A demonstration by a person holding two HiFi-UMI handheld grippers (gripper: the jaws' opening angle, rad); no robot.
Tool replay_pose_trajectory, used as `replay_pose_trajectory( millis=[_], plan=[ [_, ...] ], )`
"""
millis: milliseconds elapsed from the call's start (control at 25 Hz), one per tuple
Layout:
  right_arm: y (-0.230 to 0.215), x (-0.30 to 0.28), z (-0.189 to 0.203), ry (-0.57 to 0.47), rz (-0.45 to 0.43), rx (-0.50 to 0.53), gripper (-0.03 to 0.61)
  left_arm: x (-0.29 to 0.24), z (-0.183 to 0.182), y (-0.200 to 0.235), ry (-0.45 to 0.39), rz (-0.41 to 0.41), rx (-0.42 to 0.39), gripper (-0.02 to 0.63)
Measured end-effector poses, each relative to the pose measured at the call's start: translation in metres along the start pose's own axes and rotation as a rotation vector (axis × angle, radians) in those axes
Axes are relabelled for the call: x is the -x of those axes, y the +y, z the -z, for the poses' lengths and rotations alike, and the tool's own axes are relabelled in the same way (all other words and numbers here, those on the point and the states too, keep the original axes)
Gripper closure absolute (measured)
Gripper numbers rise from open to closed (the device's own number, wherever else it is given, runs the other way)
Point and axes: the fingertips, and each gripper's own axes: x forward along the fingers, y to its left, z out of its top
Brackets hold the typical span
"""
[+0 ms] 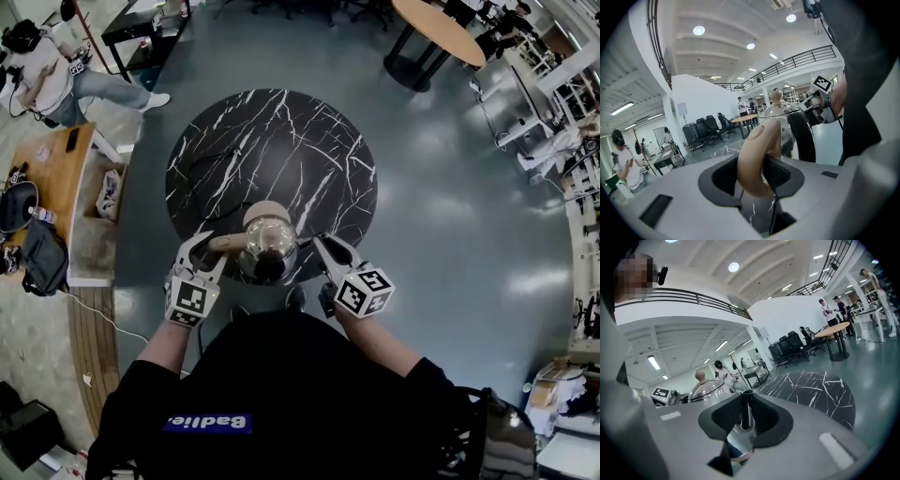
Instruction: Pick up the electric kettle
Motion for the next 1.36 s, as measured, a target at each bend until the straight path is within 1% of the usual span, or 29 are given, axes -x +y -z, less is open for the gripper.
replay_pose_trajectory(
  millis=[160, 600, 1360],
  plan=[
    [-0.0002, 0.0022, -0.0024, -0.01, -0.002, 0.01, 0.514, -0.0002, 0.0004, -0.0034, -0.009, -0.001, 0.012, 0.459],
    [-0.0007, 0.0036, -0.0061, -0.02, -0.004, 0.019, 0.514, 0.0002, -0.0032, -0.004, -0.016, -0.007, 0.011, 0.459],
    [-0.0028, 0.0067, -0.0054, -0.021, 0.001, 0.011, 0.514, -0.0004, -0.0054, -0.0071, -0.022, -0.005, 0.009, 0.459]
  ],
)
